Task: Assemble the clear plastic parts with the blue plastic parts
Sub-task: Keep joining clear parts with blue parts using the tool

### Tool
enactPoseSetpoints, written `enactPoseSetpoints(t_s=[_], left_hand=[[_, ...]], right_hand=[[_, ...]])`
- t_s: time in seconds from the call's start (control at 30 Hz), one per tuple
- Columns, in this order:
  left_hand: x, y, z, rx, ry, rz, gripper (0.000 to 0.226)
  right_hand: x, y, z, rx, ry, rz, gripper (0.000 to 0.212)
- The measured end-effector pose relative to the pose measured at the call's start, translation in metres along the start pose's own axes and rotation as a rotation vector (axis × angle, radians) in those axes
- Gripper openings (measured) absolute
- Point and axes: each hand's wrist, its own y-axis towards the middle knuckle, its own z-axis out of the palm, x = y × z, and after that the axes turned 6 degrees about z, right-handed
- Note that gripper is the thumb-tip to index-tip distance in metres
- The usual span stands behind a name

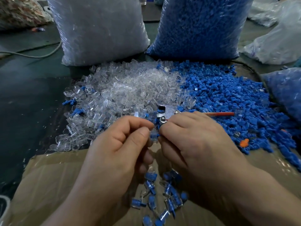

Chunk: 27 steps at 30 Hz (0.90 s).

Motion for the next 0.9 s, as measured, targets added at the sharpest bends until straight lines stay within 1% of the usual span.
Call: enactPoseSetpoints(t_s=[0.07,0.13,0.2,0.27,0.33,0.37,0.47,0.5,0.53,0.57,0.6,0.67,0.7,0.73,0.8,0.9], left_hand=[[-0.001,0.001,-0.003,0.018,0.075,-0.037,0.036],[-0.001,0.001,-0.006,0.099,0.152,-0.067,0.050],[-0.001,0.001,-0.007,0.143,0.138,-0.066,0.052],[-0.003,0.000,-0.009,0.158,0.115,-0.007,0.048],[-0.005,-0.001,-0.010,0.173,0.191,0.145,0.035],[-0.006,-0.001,-0.010,0.180,0.261,0.229,0.028],[-0.010,-0.003,-0.009,0.203,0.405,0.407,0.016],[-0.011,-0.004,-0.009,0.210,0.431,0.458,0.015],[-0.011,-0.004,-0.010,0.221,0.444,0.493,0.015],[-0.012,-0.004,-0.012,0.234,0.447,0.504,0.015],[-0.013,-0.003,-0.015,0.245,0.462,0.497,0.015],[-0.012,0.000,-0.022,0.253,0.561,0.440,0.015],[-0.010,0.002,-0.025,0.266,0.630,0.397,0.015],[-0.007,0.004,-0.027,0.291,0.712,0.371,0.015],[-0.001,0.006,-0.027,0.351,0.850,0.384,0.018],[0.000,0.005,-0.022,0.453,0.854,0.383,0.018]], right_hand=[[0.001,0.000,0.000,-0.010,0.014,-0.020,0.029],[0.003,0.001,-0.001,-0.023,0.019,-0.058,0.027],[0.008,0.000,-0.002,-0.023,0.068,-0.065,0.025],[0.014,-0.002,-0.004,0.004,0.196,0.026,0.026],[0.018,-0.004,-0.005,0.086,0.436,0.226,0.027],[0.019,-0.005,-0.007,0.147,0.605,0.345,0.027],[0.020,-0.005,-0.010,0.399,1.268,0.713,0.022],[0.019,-0.004,-0.013,0.464,1.407,0.782,0.021],[0.018,-0.004,-0.015,0.505,1.438,0.799,0.020],[0.017,-0.005,-0.016,0.515,1.342,0.772,0.023],[0.014,-0.006,-0.017,0.490,1.126,0.701,0.027],[0.007,-0.008,-0.017,0.361,0.561,0.487,0.033],[0.004,-0.008,-0.018,0.319,0.343,0.407,0.035],[0.003,-0.008,-0.019,0.318,0.207,0.356,0.034],[0.006,-0.008,-0.020,0.399,0.100,0.279,0.026],[0.009,-0.010,-0.015,0.474,0.074,0.160,0.022]])
